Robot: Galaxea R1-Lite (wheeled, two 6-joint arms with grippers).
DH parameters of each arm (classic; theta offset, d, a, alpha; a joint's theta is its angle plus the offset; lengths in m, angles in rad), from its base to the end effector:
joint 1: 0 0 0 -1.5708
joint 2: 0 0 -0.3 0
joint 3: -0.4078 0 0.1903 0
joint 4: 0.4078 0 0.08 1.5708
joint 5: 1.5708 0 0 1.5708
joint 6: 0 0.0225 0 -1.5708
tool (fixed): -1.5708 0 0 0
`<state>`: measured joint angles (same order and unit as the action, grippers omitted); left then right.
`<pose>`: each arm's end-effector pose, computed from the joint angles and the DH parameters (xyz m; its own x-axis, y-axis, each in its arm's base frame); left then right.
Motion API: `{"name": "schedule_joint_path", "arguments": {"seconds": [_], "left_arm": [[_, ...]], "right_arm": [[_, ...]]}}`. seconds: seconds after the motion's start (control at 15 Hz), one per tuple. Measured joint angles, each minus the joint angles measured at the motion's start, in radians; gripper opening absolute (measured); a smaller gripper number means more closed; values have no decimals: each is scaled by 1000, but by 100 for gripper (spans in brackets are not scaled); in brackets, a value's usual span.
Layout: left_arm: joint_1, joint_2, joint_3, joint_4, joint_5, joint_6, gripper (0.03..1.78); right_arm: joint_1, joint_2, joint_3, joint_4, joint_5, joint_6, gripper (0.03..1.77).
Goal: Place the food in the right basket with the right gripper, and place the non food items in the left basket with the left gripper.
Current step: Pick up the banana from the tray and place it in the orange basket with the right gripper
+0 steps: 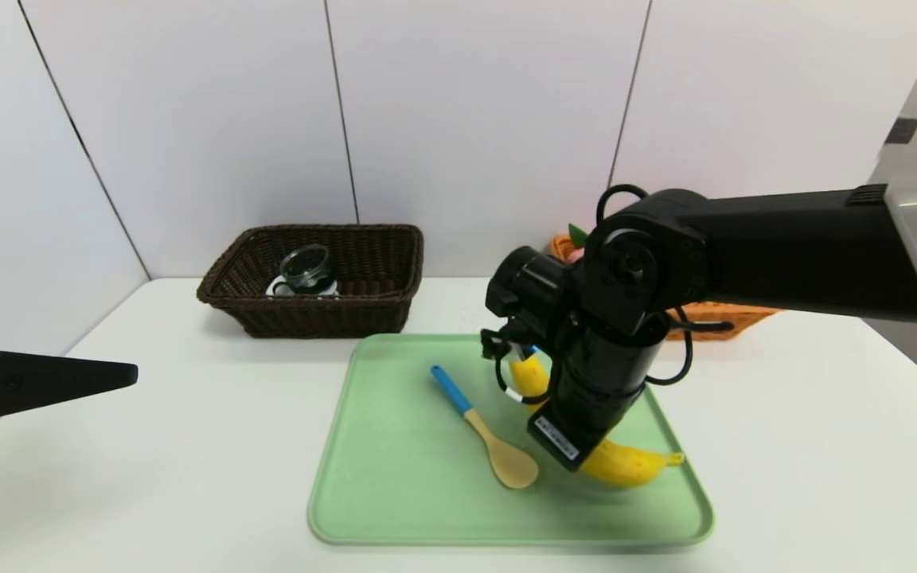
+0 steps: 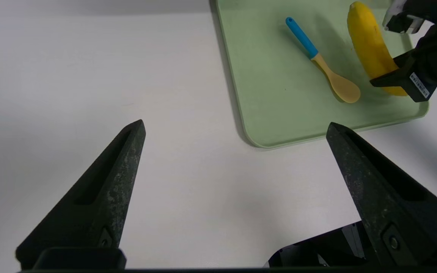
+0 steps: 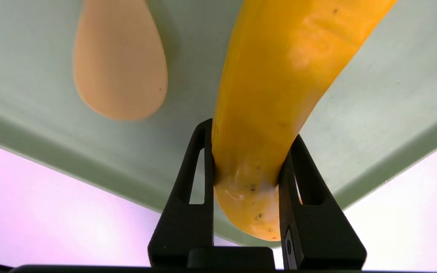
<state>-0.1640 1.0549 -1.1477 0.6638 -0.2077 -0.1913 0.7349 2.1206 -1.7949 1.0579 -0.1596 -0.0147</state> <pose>0.1026 -0.0217 0.2972 0.7786 -0.3379 -0.5289 0.2235 0.9367 -0.2694 0.2735 0.2424 0.1710 0.2429 0.0053 -0.9700 -0.6507 0.7425 -0.1589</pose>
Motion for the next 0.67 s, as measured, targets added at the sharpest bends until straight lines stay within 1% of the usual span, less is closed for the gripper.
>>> {"name": "schedule_joint_path", "arguments": {"seconds": [0.13, 0.27, 0.33, 0.53, 0.6, 0.67], "left_arm": [[0, 0, 0, 0, 0, 0, 169], [0, 0, 0, 1, -1, -1, 169], [0, 0, 0, 1, -1, -1, 169], [0, -1, 1, 5, -2, 0, 169], [0, -2, 2, 8, -2, -1, 169], [0, -3, 2, 8, -2, -1, 169]], "right_arm": [[0, -22, -2, -96, -6, 44, 46], [-5, -44, -20, -214, -7, 117, 46], [-7, -52, -40, -253, -9, 154, 46], [-13, -69, -131, -284, -11, 242, 46], [-16, -73, -147, -326, -18, 278, 46], [-20, -74, -154, -379, -41, 311, 46]]}}
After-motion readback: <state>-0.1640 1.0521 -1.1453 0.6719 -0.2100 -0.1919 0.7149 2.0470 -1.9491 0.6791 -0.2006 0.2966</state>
